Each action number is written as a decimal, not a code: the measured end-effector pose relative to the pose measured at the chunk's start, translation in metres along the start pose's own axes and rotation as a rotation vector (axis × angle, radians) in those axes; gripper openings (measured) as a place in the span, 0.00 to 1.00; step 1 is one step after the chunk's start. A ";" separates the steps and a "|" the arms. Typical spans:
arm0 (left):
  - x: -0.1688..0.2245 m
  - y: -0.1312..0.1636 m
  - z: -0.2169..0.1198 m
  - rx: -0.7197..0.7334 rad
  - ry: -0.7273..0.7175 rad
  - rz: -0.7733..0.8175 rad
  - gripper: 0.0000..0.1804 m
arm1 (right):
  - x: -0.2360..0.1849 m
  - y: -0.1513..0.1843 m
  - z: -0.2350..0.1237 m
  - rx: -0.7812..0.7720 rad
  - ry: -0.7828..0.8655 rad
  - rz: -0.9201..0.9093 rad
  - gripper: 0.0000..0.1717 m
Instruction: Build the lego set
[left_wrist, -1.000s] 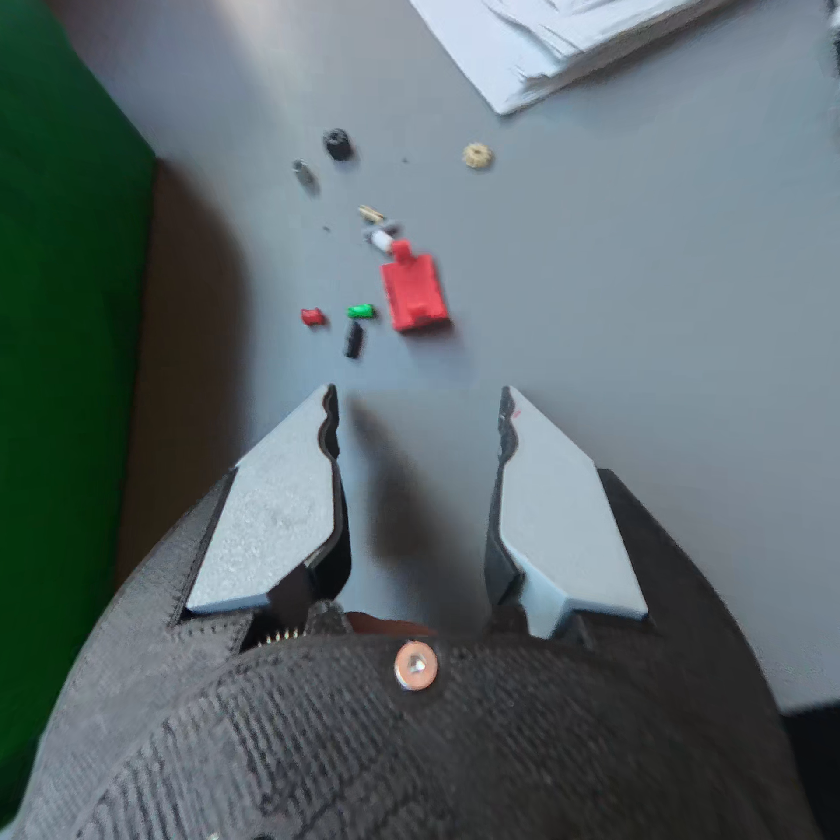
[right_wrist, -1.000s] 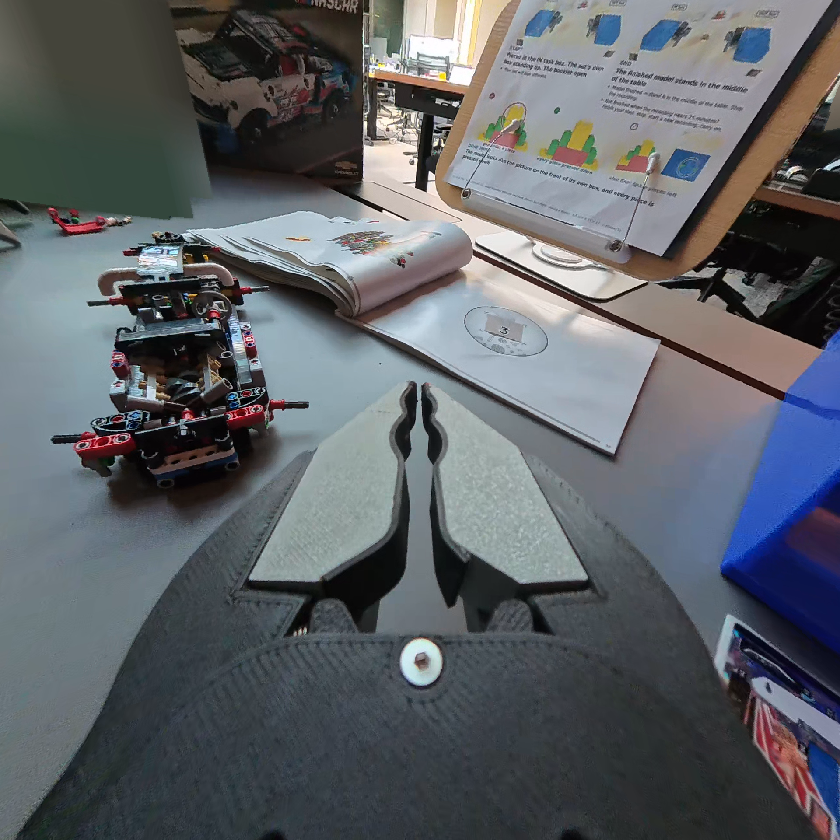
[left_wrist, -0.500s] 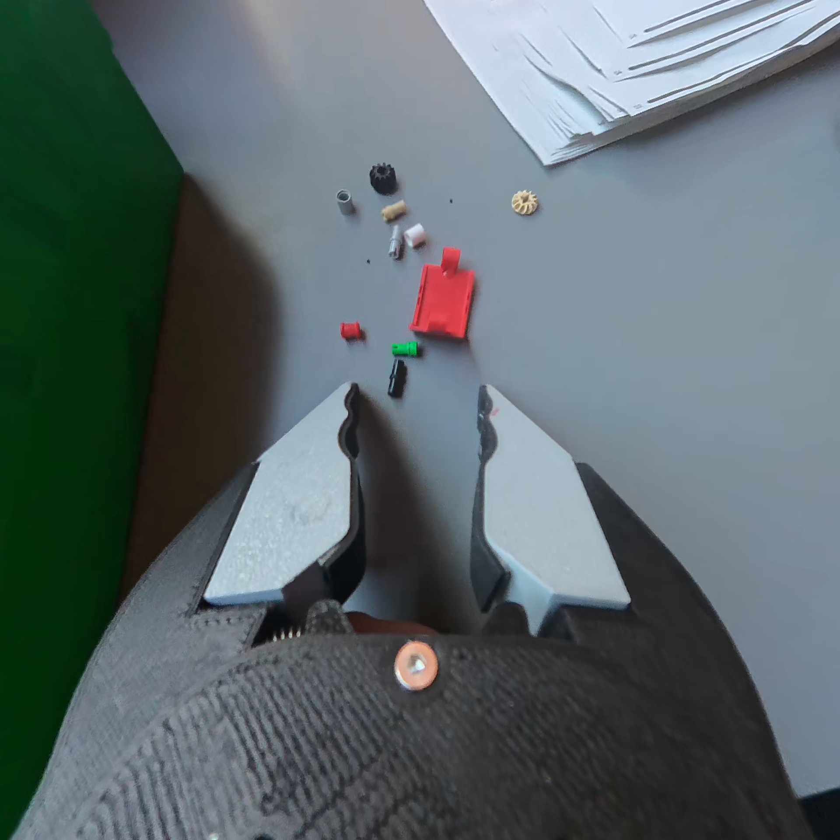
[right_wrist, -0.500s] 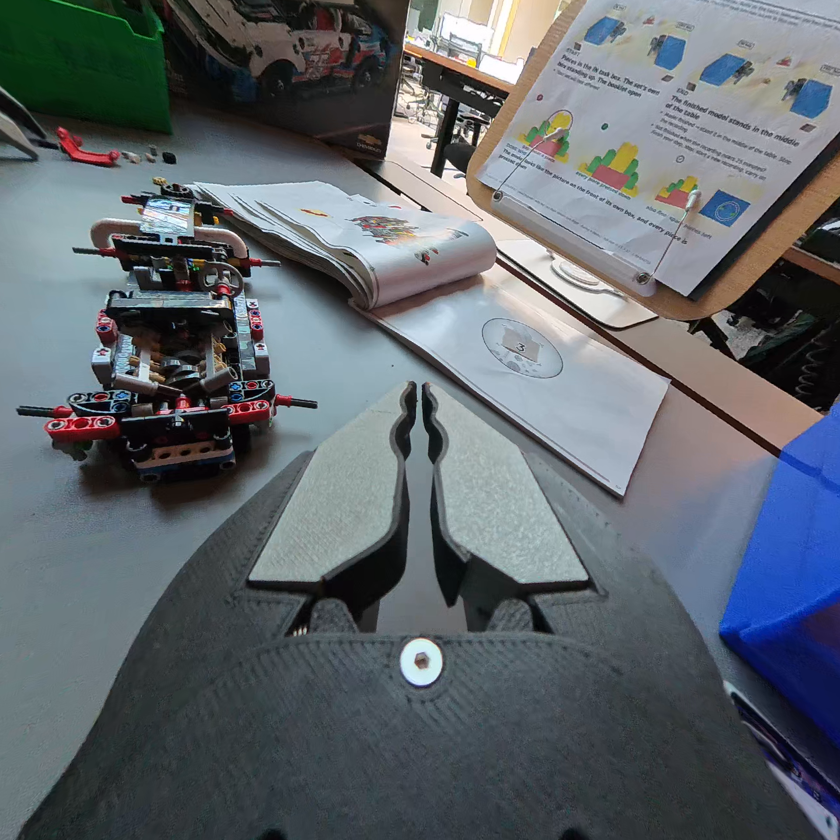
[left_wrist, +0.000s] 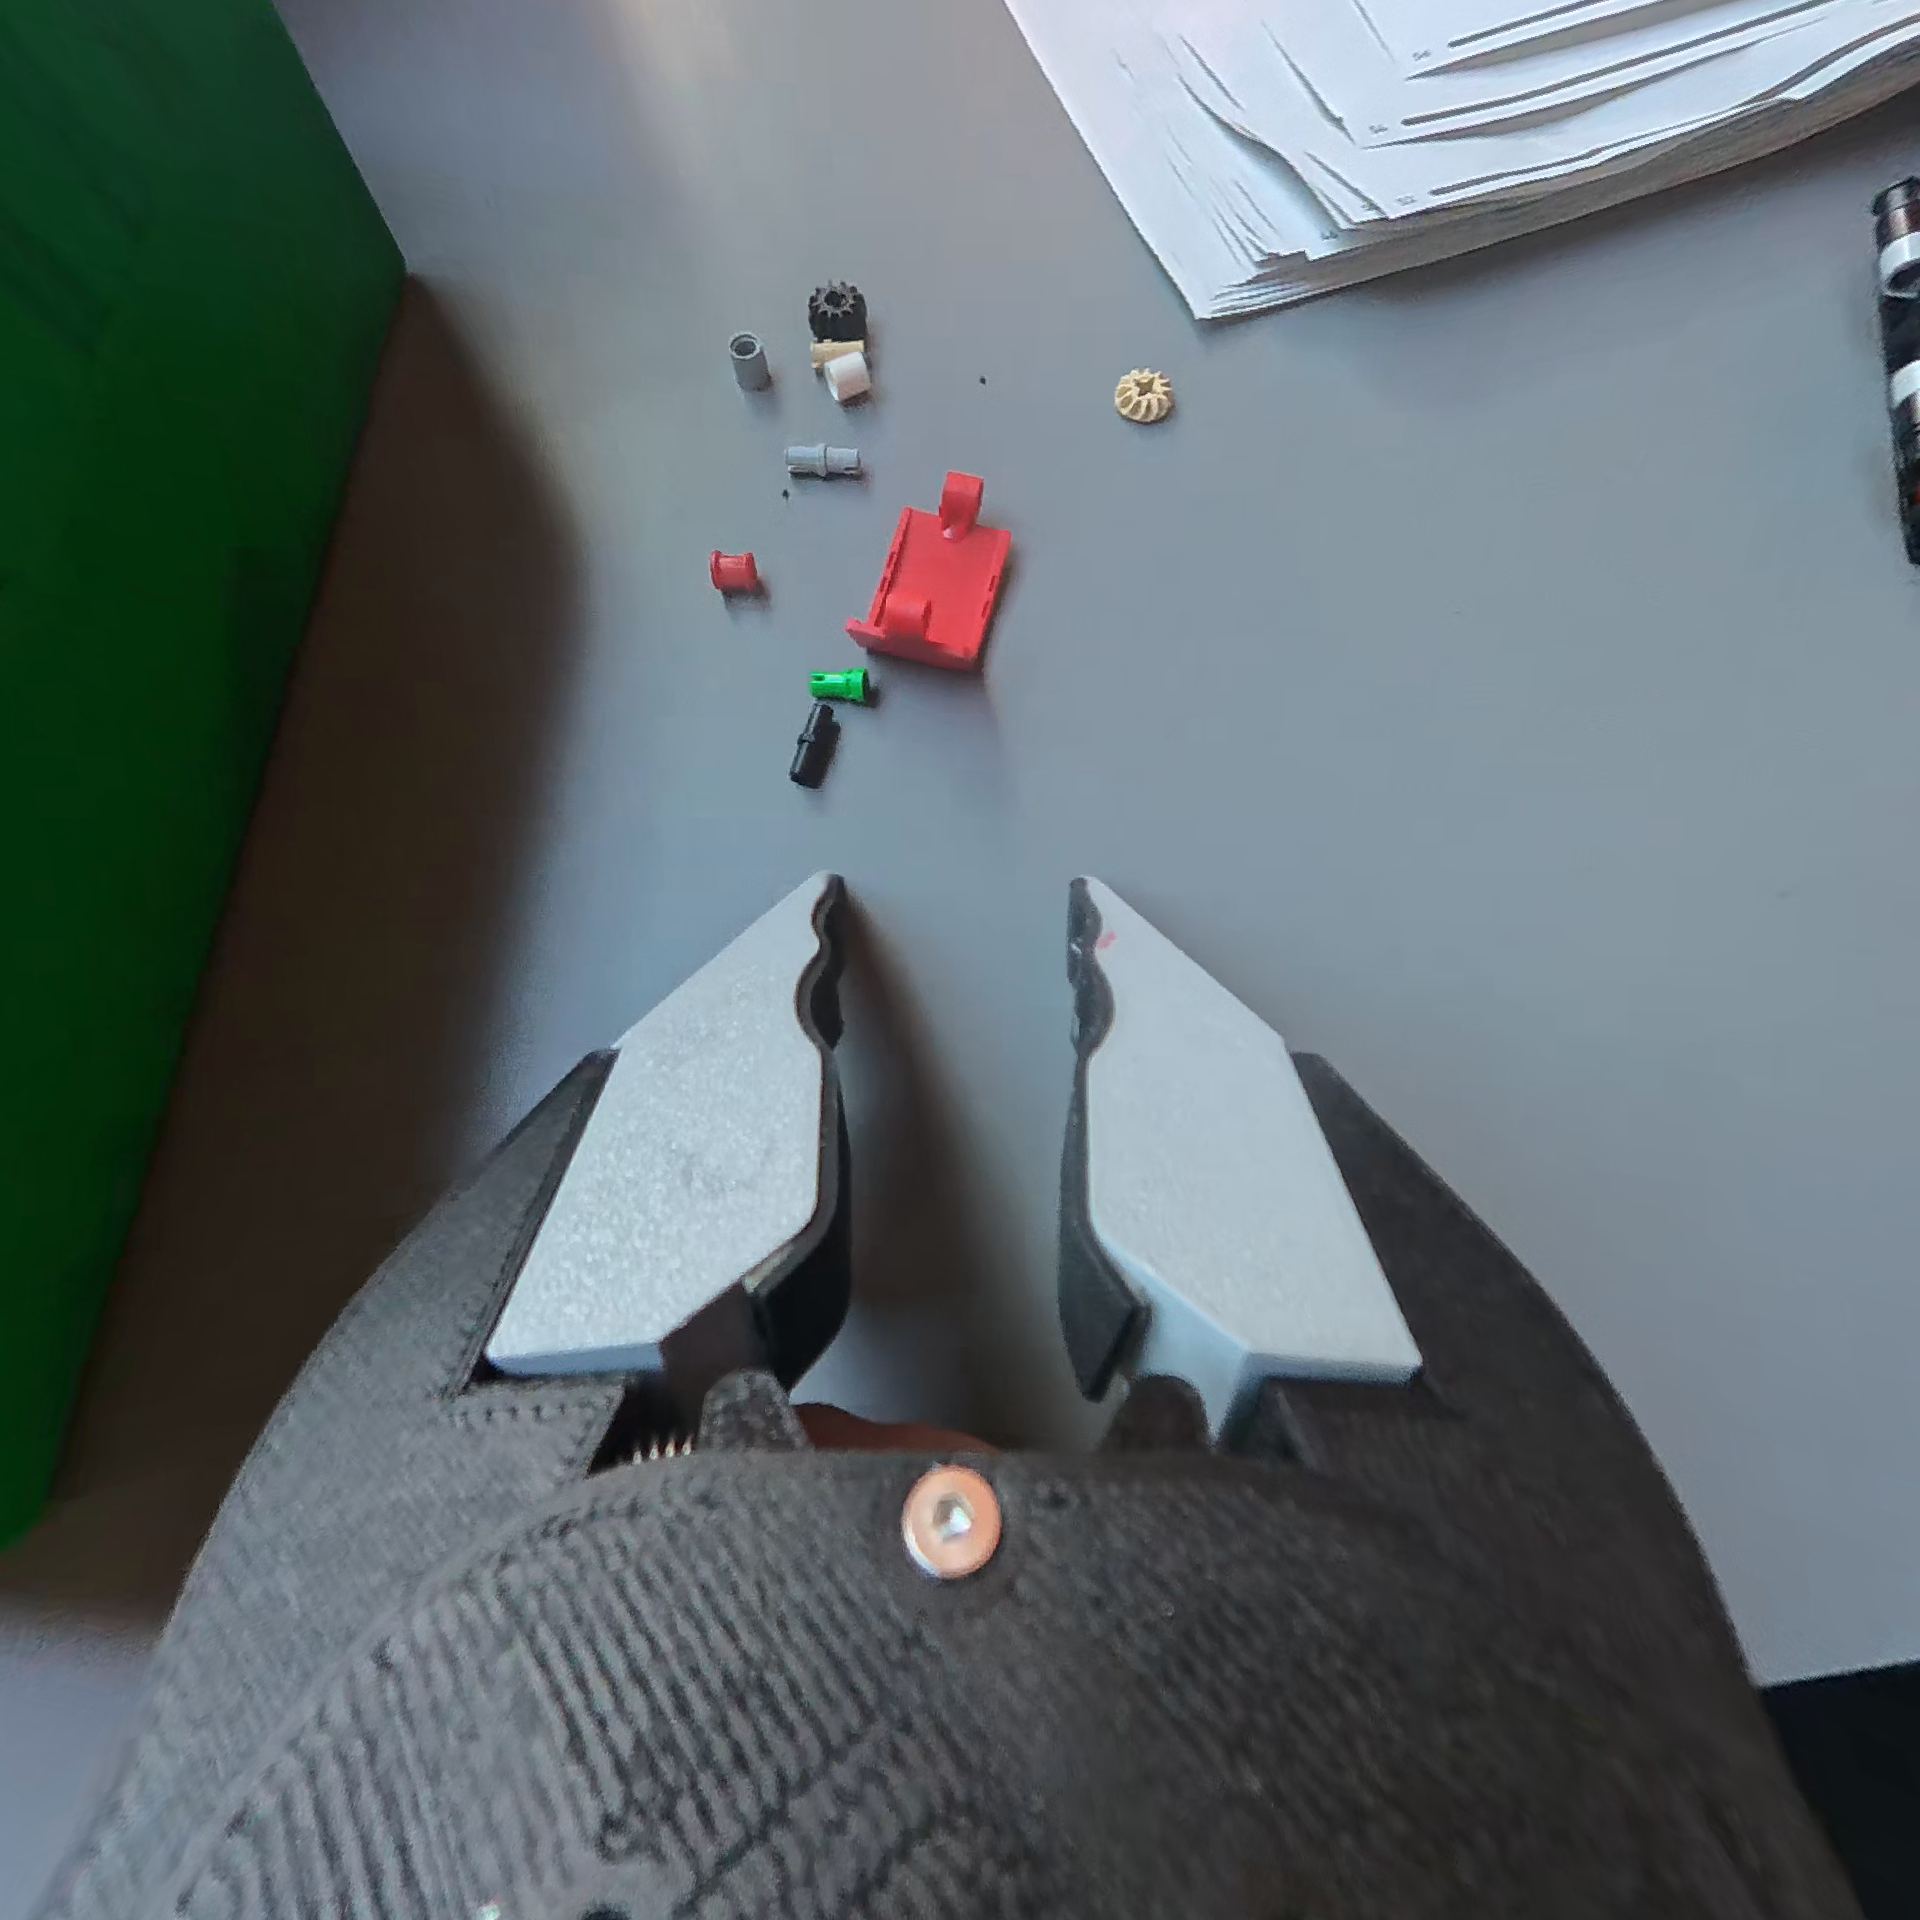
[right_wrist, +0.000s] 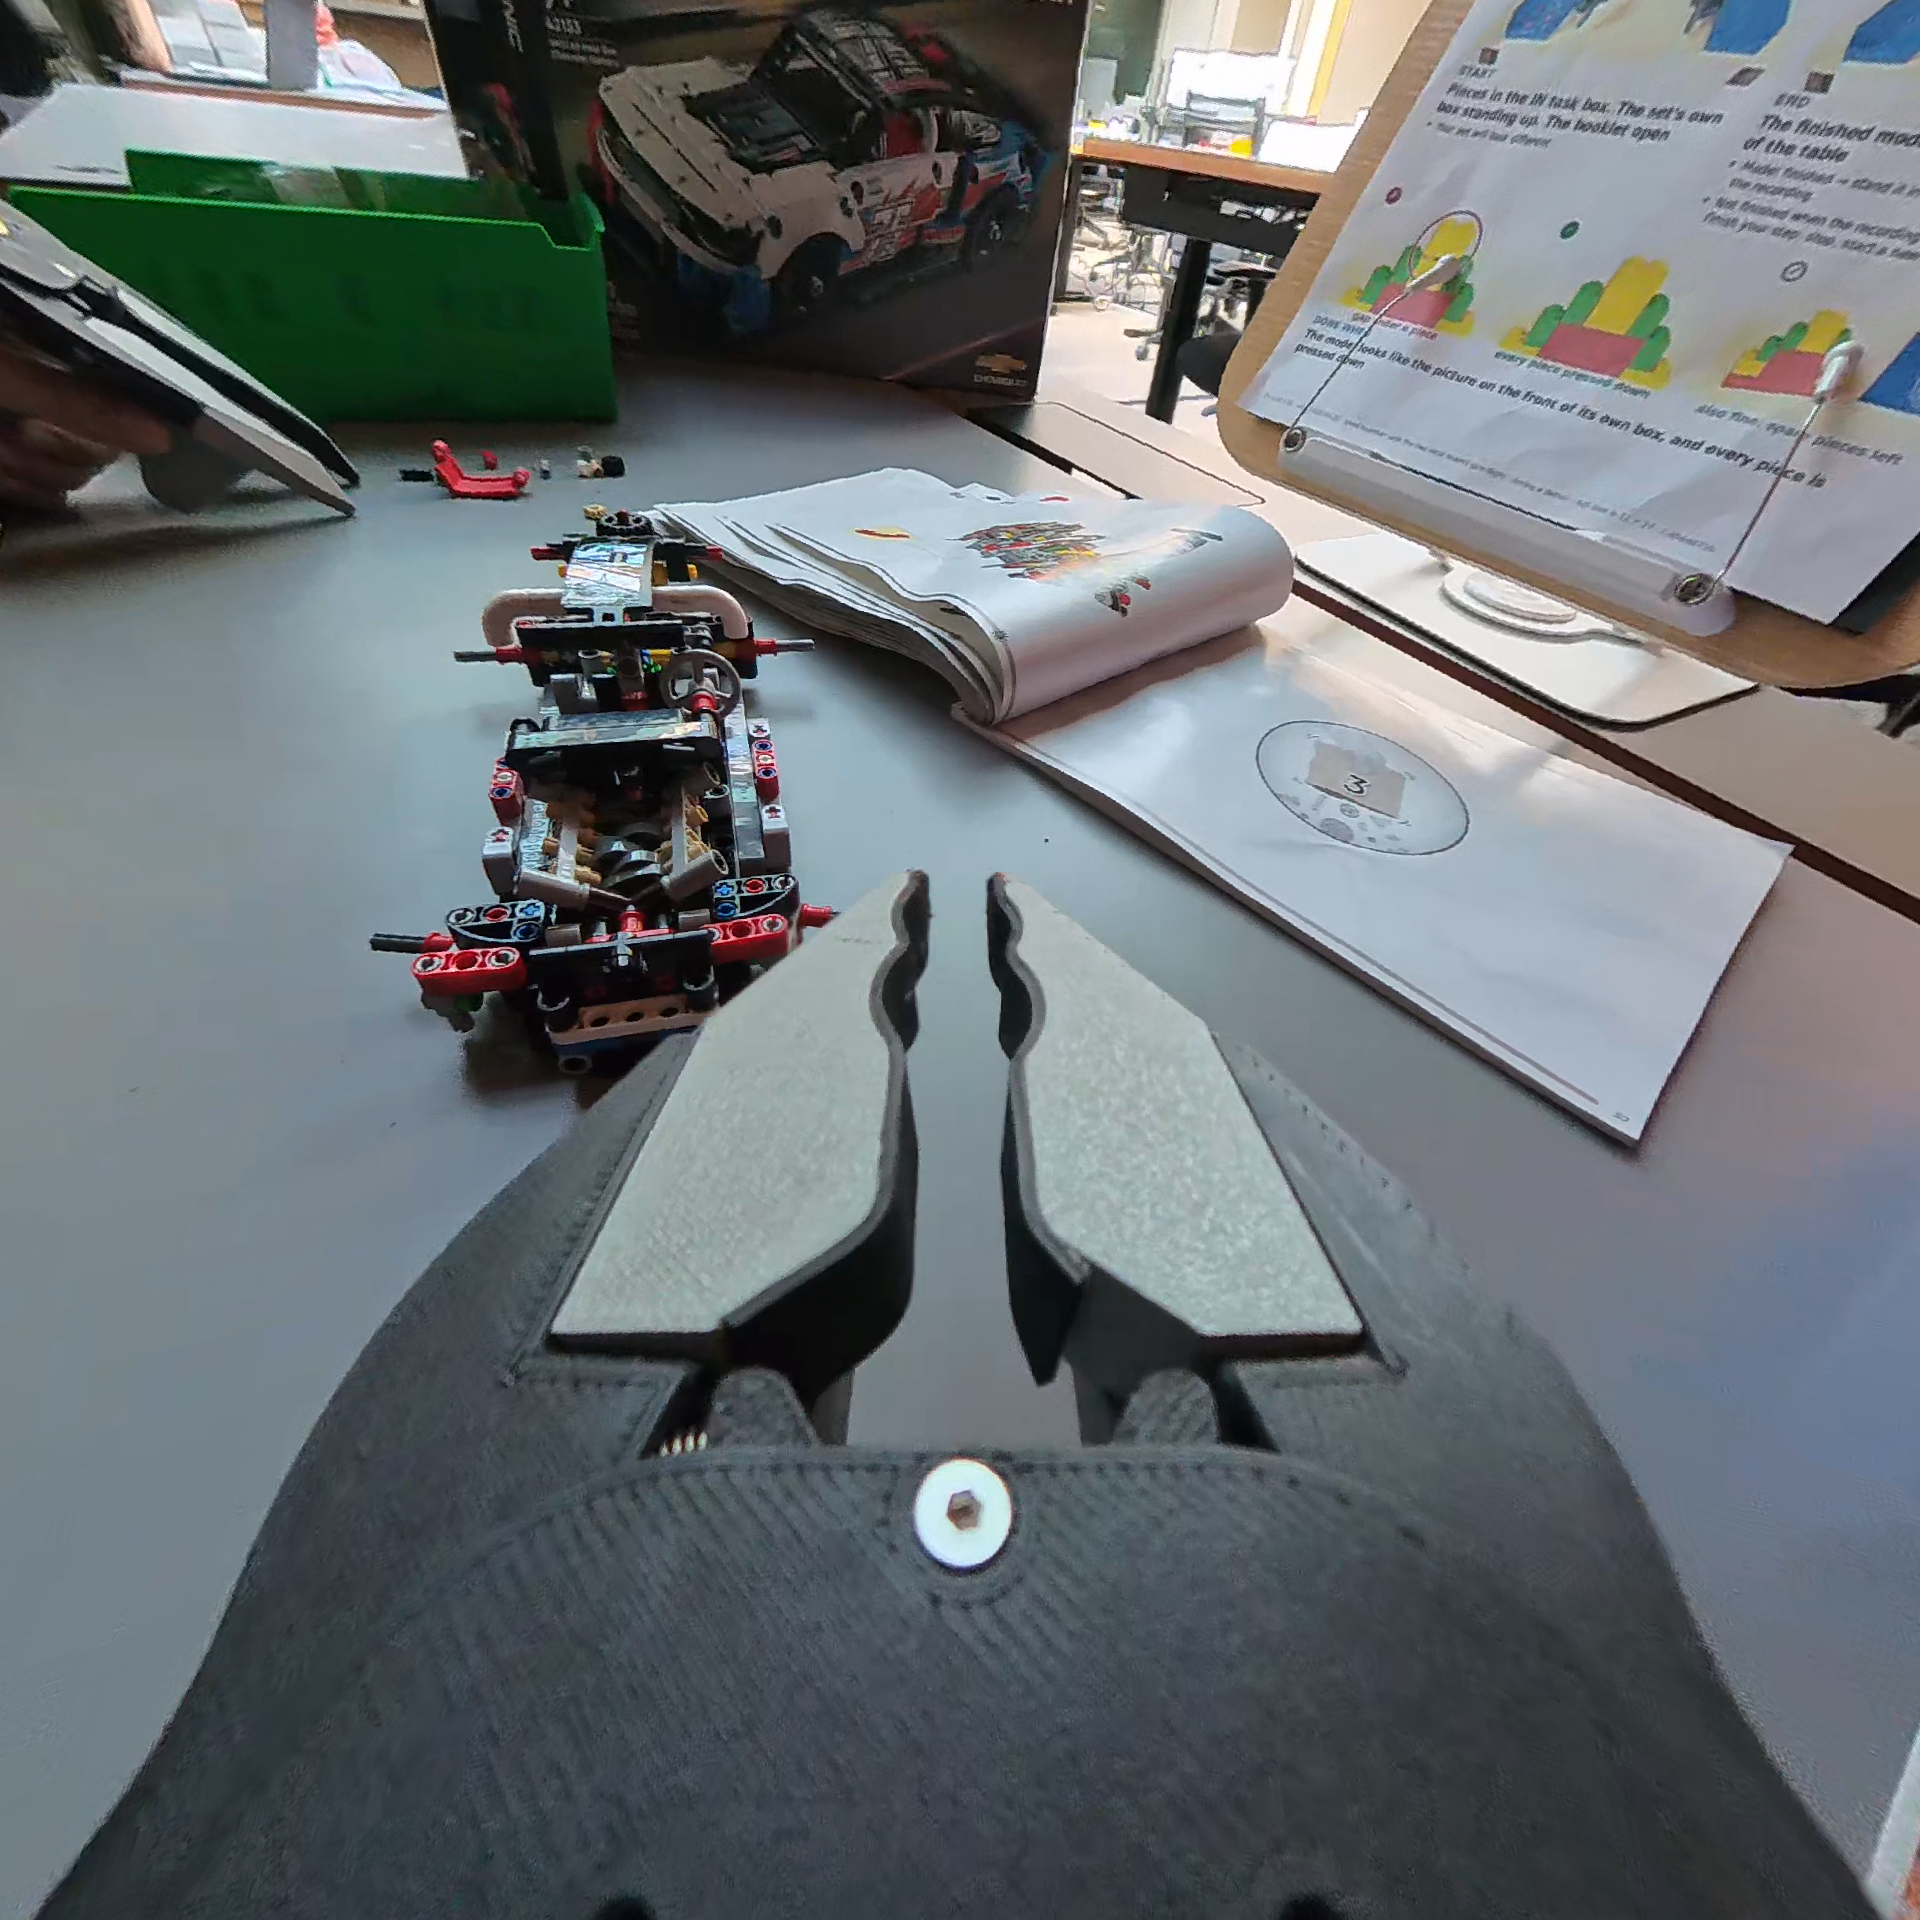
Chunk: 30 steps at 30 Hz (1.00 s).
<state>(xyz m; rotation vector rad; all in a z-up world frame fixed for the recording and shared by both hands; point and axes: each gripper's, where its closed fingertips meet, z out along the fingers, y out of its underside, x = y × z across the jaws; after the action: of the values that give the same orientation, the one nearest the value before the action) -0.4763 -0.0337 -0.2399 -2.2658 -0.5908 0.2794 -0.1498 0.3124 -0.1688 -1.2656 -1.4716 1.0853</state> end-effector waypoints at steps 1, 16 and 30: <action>0.000 0.000 0.000 0.001 -0.011 -0.001 0.22 | 0.000 0.000 -0.001 -0.002 -0.007 0.013 0.07; -0.015 -0.026 0.008 0.000 0.058 0.081 0.26 | 0.000 0.003 0.001 -0.024 0.036 -0.016 0.09; -0.007 -0.037 0.039 -0.015 0.157 0.123 0.15 | -0.007 0.004 0.005 -0.035 0.012 -0.065 0.09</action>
<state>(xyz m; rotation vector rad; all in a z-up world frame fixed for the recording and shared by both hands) -0.5090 0.0099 -0.2394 -2.3172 -0.3745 0.1552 -0.1538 0.3057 -0.1739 -1.2382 -1.5183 1.0117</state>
